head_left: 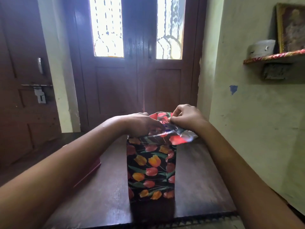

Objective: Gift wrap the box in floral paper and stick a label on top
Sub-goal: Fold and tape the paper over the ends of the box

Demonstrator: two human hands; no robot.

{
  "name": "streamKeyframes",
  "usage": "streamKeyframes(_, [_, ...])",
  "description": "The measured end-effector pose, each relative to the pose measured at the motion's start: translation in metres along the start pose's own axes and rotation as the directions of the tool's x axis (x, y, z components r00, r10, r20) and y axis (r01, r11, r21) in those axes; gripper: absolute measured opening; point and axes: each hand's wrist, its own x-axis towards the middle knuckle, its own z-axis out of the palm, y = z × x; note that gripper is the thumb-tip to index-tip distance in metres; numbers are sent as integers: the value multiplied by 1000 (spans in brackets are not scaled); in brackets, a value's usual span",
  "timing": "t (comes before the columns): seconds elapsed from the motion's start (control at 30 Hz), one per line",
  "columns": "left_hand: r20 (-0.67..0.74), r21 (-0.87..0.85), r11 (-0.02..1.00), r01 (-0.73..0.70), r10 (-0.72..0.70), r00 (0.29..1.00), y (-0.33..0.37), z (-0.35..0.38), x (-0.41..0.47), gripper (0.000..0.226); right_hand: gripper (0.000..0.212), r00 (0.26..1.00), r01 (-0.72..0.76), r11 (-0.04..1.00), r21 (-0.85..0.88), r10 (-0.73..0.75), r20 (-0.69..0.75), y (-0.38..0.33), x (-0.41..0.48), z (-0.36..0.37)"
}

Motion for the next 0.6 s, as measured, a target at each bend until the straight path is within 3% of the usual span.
streamKeyframes(0.1, [39,52,999,-6,4,999,3,0,4,61,19,999,-32,996,80,31,19,11,-3,0])
streamKeyframes(0.23, [43,98,994,-44,40,998,7,-4,6,61,50,986,-119,975,190,94,136,19,-4,4])
streamKeyframes(0.33, [-67,-211,977,-26,12,998,-8,-2,3,62,61,979,-174,956,235,142,148,23,-1,5])
streamKeyframes(0.4, [-73,-307,951,-25,2,997,-14,2,1,60,55,973,-194,937,291,146,177,26,-2,7])
streamKeyframes(0.47, [-13,-320,947,-32,29,999,-12,5,1,56,30,976,-190,883,428,122,182,26,-3,9])
streamKeyframes(0.53, [6,-387,921,-49,56,998,-11,5,1,54,24,982,-179,818,547,115,149,25,-7,10])
streamKeyframes(0.6, [-132,-536,842,-66,-7,991,-19,2,0,48,23,988,-153,746,648,104,113,26,-11,13])
